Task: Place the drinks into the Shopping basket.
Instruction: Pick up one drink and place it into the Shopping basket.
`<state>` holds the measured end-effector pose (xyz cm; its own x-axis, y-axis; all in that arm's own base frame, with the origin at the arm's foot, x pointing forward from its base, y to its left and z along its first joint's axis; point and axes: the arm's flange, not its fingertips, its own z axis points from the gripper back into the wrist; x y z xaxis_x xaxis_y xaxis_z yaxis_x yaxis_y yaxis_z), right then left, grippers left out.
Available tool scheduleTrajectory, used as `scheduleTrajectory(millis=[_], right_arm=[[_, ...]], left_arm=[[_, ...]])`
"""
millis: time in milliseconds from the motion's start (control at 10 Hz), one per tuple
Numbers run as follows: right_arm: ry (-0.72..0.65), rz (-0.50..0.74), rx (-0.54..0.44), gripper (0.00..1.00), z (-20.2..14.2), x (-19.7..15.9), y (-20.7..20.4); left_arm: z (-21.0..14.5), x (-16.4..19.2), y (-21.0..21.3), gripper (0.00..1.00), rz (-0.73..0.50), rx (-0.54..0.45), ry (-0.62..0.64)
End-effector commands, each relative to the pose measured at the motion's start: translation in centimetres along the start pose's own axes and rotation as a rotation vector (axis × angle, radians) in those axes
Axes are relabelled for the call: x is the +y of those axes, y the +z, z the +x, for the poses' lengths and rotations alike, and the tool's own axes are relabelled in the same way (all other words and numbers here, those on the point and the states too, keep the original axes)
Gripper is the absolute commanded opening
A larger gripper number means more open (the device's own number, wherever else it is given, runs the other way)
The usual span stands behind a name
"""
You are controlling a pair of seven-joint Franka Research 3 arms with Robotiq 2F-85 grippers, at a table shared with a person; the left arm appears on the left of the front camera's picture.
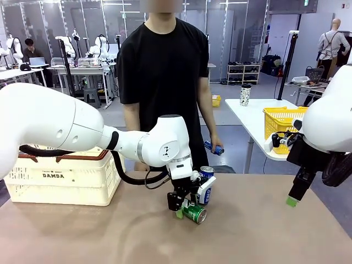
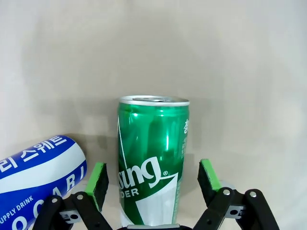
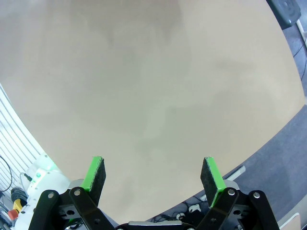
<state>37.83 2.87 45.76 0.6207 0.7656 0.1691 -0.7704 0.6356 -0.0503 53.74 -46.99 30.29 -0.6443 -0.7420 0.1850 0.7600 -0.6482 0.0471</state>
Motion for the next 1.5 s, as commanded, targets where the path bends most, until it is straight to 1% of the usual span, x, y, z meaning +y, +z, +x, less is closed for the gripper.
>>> scheduleTrajectory(millis=[0,100,200,300,400,500,600,700,800,900,1000,1100,1200,1300,1400], right_arm=[[-0.002,0.000,0.000,1.00,-0.2,0.0,0.0],[-0.002,0.000,0.000,1.00,-0.2,0.0,0.0],[-0.002,0.000,0.000,1.00,-0.2,0.0,0.0],[-0.002,0.000,0.000,1.00,-0.2,0.0,0.0],[-0.002,0.000,0.000,1.00,-0.2,0.0,0.0],[-0.002,0.000,0.000,1.00,-0.2,0.0,0.0],[-0.002,0.000,0.000,1.00,-0.2,0.0,0.0],[-0.002,0.000,0.000,1.00,-0.2,0.0,0.0],[-0.002,0.000,0.000,1.00,-0.2,0.0,0.0],[-0.002,0.000,0.000,1.00,-0.2,0.0,0.0],[-0.002,0.000,0.000,1.00,-0.2,0.0,0.0],[-0.002,0.000,0.000,1.00,-0.2,0.0,0.0],[-0.002,0.000,0.000,1.00,-0.2,0.0,0.0],[-0.002,0.000,0.000,1.00,-0.2,0.0,0.0],[-0.002,0.000,0.000,1.00,-0.2,0.0,0.0]], left_arm=[[0.3,0.3,0.1,0.90,-0.030,0.024,-0.003],[0.4,0.2,0.2,0.82,-0.029,0.024,-0.005],[0.4,0.0,0.2,0.83,-0.036,0.026,-0.006],[0.4,-0.2,0.3,0.70,-0.031,0.026,0.001],[0.4,-0.3,0.6,0.70,-0.018,0.026,0.008],[0.3,-0.4,0.7,0.57,-0.020,0.029,0.013],[0.3,-0.5,0.8,0.70,-0.021,0.027,0.017],[0.1,-0.5,0.8,0.42,-0.021,0.022,0.020],[0.1,-0.5,0.8,0.54,-0.023,0.022,0.020],[-0.1,-0.6,0.8,0.25,-0.025,0.023,0.020],[-0.1,-0.6,0.8,0.37,-0.027,0.023,0.023],[0.1,-0.8,1.0,0.10,-0.024,0.019,0.026],[0.7,-1.3,1.6,0.34,-0.024,0.037,0.010],[1.3,-2.2,2.9,0.34,-0.013,0.038,-0.007],[1.8,-3.3,4.2,0.34,-0.008,0.070,-0.034]])
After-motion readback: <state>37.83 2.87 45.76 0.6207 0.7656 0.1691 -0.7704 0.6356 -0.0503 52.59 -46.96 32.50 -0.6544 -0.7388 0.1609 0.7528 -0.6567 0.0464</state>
